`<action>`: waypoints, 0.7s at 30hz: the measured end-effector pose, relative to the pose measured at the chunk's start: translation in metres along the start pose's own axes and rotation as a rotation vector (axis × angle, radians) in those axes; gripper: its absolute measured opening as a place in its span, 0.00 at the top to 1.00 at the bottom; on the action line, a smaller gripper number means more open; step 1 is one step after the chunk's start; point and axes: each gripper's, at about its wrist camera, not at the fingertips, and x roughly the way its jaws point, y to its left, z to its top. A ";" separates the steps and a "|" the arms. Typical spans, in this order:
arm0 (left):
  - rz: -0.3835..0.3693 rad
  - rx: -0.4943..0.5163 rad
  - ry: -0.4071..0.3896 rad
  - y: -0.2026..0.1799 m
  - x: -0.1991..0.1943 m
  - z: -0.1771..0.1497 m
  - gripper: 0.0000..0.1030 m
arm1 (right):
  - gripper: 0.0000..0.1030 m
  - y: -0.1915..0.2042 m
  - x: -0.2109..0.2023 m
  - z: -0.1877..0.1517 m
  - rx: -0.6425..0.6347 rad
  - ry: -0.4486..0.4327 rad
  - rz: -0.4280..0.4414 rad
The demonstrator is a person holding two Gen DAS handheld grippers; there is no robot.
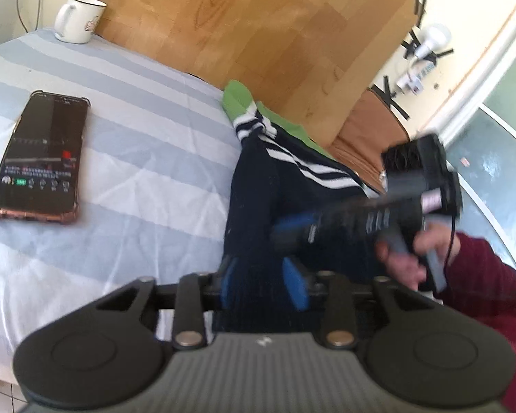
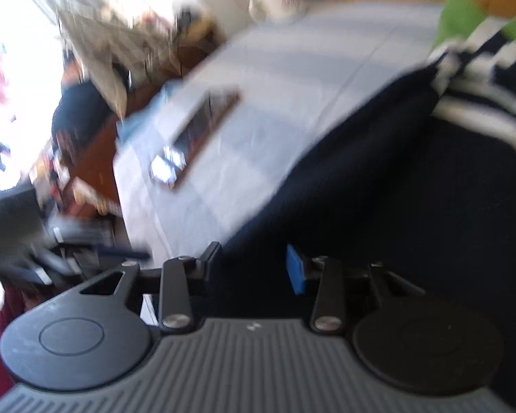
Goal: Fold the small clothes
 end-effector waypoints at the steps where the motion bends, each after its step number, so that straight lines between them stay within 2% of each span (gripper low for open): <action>1: 0.009 0.000 0.000 0.001 0.004 0.003 0.63 | 0.57 0.006 0.001 0.000 -0.034 0.016 -0.007; 3: 0.008 0.002 0.008 0.001 0.015 0.010 0.61 | 0.57 0.006 -0.004 0.001 -0.025 0.043 0.014; 6: 0.019 0.009 0.054 0.004 0.038 0.014 0.62 | 0.59 -0.007 -0.024 0.003 0.044 -0.003 0.031; 8: 0.075 0.020 0.118 0.006 0.060 0.014 0.73 | 0.58 -0.017 -0.041 0.006 0.084 -0.063 -0.013; 9: 0.093 0.055 0.115 0.002 0.061 0.014 0.84 | 0.58 -0.027 -0.055 0.006 0.113 -0.101 -0.040; 10: 0.094 0.077 0.137 0.000 0.063 0.014 0.88 | 0.58 -0.034 -0.069 0.005 0.144 -0.142 -0.067; 12: 0.090 0.114 0.152 -0.002 0.056 0.015 0.88 | 0.58 -0.057 -0.106 0.000 0.209 -0.239 -0.138; 15: 0.082 0.137 0.130 -0.005 0.043 0.032 0.83 | 0.58 -0.094 -0.163 -0.011 0.308 -0.396 -0.298; 18: 0.157 0.216 0.047 -0.022 0.048 0.066 0.53 | 0.56 -0.130 -0.207 -0.025 0.420 -0.541 -0.461; 21: 0.215 0.342 -0.009 -0.050 0.084 0.100 0.52 | 0.53 -0.165 -0.235 -0.041 0.532 -0.661 -0.520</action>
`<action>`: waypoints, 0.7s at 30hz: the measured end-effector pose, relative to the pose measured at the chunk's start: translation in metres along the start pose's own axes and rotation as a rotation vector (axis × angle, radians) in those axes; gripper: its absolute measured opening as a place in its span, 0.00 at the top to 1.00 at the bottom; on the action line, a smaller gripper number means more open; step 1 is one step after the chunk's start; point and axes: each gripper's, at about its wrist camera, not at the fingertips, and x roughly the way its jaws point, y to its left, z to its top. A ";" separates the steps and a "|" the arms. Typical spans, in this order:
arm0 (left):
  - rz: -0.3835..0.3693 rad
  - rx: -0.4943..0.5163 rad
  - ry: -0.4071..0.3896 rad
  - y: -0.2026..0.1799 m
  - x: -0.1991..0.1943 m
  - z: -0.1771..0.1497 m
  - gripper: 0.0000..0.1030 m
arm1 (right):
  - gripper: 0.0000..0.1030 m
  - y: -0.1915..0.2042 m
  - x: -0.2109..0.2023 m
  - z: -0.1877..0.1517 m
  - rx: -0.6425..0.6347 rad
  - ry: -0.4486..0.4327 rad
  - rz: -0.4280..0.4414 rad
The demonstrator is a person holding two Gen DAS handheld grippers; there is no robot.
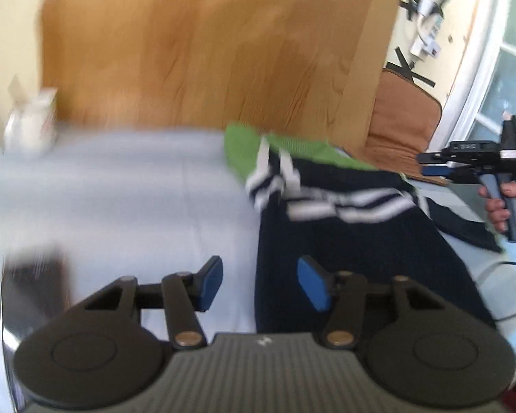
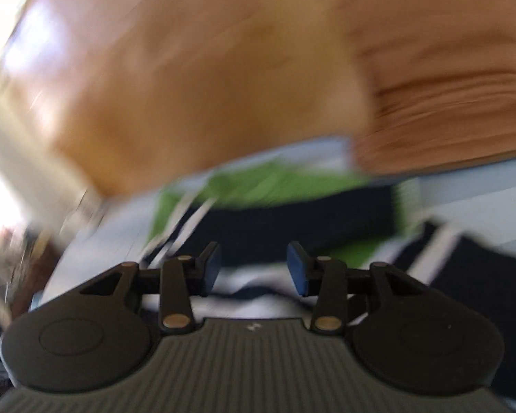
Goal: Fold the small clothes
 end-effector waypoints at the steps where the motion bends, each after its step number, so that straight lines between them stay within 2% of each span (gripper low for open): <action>1: 0.021 0.027 -0.001 -0.008 0.018 0.014 0.52 | 0.52 -0.010 0.001 0.004 0.023 -0.017 -0.021; 4: 0.078 0.107 0.036 -0.033 0.077 0.041 0.55 | 0.50 -0.029 0.014 0.008 0.048 -0.011 -0.072; 8: 0.149 0.225 0.121 -0.063 0.144 0.049 0.59 | 0.50 -0.039 0.035 0.009 0.040 0.040 -0.121; 9: 0.183 0.247 0.139 -0.064 0.156 0.048 0.67 | 0.50 -0.041 0.039 0.010 0.021 0.042 -0.146; 10: 0.220 0.259 0.147 -0.065 0.166 0.047 0.71 | 0.50 -0.042 0.040 0.011 -0.001 0.035 -0.179; 11: 0.233 0.262 0.117 -0.065 0.168 0.047 0.75 | 0.50 -0.044 0.044 0.013 -0.013 0.030 -0.199; 12: 0.250 0.260 0.111 -0.065 0.170 0.050 0.86 | 0.50 -0.048 0.046 0.014 -0.003 0.031 -0.206; 14: 0.246 0.201 0.096 -0.056 0.167 0.054 0.91 | 0.51 -0.061 0.057 0.014 0.051 0.048 -0.203; 15: 0.235 0.171 0.079 -0.051 0.162 0.055 0.91 | 0.54 -0.065 0.062 0.014 0.067 0.068 -0.187; 16: 0.246 0.158 0.061 -0.046 0.158 0.054 0.92 | 0.77 -0.065 0.064 0.013 0.066 0.078 -0.179; 18: 0.279 0.119 0.015 -0.037 0.146 0.056 0.92 | 0.83 -0.056 0.067 0.011 0.047 0.069 -0.142; 21: 0.277 -0.042 -0.006 -0.004 0.128 0.053 0.91 | 0.86 -0.029 0.070 0.011 0.007 0.037 -0.042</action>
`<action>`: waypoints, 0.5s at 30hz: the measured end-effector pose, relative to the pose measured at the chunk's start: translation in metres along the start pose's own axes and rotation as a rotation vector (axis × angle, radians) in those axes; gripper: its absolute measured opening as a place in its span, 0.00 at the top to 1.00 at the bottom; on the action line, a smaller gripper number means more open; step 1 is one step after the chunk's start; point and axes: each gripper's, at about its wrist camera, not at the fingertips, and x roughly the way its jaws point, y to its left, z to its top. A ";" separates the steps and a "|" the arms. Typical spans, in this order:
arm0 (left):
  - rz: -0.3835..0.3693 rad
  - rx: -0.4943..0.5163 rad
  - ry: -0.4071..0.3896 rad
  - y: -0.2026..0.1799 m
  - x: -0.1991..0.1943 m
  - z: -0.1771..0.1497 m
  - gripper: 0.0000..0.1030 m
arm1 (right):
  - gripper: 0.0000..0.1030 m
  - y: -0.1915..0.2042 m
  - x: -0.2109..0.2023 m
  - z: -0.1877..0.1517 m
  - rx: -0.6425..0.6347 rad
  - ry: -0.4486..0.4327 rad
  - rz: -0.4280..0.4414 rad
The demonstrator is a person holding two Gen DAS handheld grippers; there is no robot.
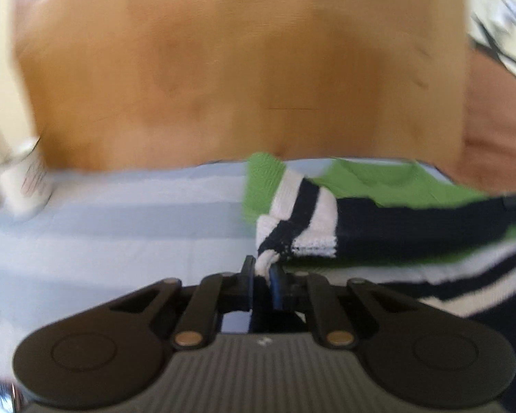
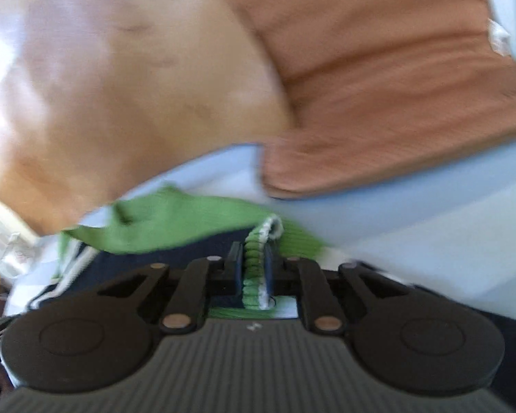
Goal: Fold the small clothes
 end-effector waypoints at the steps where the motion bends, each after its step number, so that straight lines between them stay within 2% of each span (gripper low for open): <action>1: -0.008 -0.037 0.021 0.007 0.002 -0.002 0.89 | 0.86 0.008 0.004 -0.001 -0.018 0.003 0.013; 3: 0.016 -0.034 0.086 0.009 0.012 -0.008 0.80 | 0.85 0.018 0.019 -0.005 -0.057 0.043 -0.005; 4: 0.041 0.003 0.070 0.005 0.011 -0.012 0.74 | 0.78 0.018 0.029 -0.008 -0.065 0.090 -0.019; 5: 0.072 0.054 0.066 -0.002 0.008 -0.014 0.69 | 0.77 0.014 0.031 -0.009 -0.060 0.096 -0.025; 6: 0.099 0.101 0.060 -0.008 0.002 -0.016 0.59 | 0.74 0.010 0.026 -0.009 -0.038 0.092 -0.022; 7: 0.092 0.121 0.047 -0.009 -0.006 -0.019 0.55 | 0.72 0.004 0.017 -0.007 -0.003 0.101 -0.021; 11: 0.032 0.056 -0.027 0.001 -0.044 -0.011 0.55 | 0.66 -0.034 -0.061 -0.016 0.152 -0.025 0.057; 15: -0.034 -0.046 -0.086 -0.001 -0.054 0.013 0.56 | 0.66 -0.077 -0.134 -0.057 0.346 -0.088 0.079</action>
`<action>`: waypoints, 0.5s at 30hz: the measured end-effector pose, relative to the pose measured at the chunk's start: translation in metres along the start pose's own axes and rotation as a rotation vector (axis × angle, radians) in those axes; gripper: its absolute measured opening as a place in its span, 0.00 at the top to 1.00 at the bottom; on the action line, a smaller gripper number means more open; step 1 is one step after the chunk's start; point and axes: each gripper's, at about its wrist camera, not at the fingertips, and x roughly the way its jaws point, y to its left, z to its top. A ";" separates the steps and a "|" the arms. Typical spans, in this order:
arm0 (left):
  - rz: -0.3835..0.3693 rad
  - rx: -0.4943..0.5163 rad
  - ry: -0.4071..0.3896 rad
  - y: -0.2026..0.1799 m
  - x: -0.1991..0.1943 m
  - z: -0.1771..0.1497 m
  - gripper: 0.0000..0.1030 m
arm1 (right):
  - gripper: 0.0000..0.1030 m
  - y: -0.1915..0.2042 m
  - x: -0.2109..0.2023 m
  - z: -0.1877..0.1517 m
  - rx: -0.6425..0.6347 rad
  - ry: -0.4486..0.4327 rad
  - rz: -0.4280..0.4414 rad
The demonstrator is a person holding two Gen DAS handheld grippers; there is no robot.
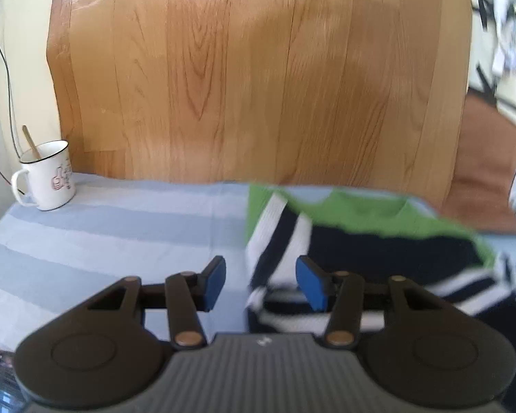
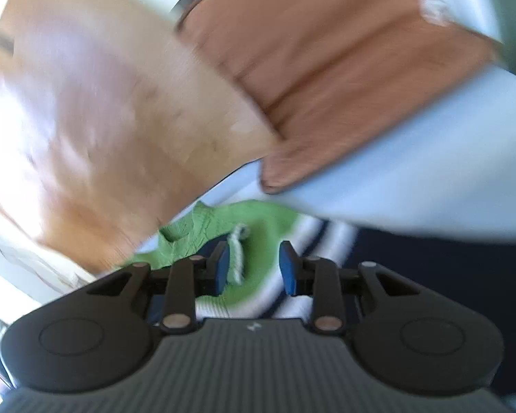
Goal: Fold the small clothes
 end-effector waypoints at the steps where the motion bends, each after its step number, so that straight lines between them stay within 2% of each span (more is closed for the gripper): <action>1: -0.016 0.001 -0.002 -0.007 0.004 0.005 0.56 | 0.66 -0.009 -0.015 -0.009 0.040 -0.009 -0.006; 5: -0.074 0.040 0.014 -0.042 0.037 0.016 0.56 | 0.64 -0.043 -0.065 -0.050 0.195 -0.046 -0.063; 8: -0.109 0.053 0.058 -0.067 0.066 0.014 0.56 | 0.51 -0.063 -0.089 -0.069 0.298 -0.122 -0.133; 10: -0.112 0.052 0.084 -0.079 0.085 0.012 0.56 | 0.54 -0.076 -0.097 -0.072 0.374 -0.176 -0.119; 11: -0.113 0.049 0.094 -0.082 0.093 0.010 0.56 | 0.54 -0.078 -0.097 -0.071 0.402 -0.206 -0.147; 13: -0.117 0.040 0.111 -0.086 0.103 0.003 0.55 | 0.52 -0.080 -0.097 -0.062 0.415 -0.279 -0.188; 15: -0.117 0.050 0.123 -0.089 0.111 -0.004 0.55 | 0.53 -0.088 -0.087 -0.048 0.413 -0.309 -0.177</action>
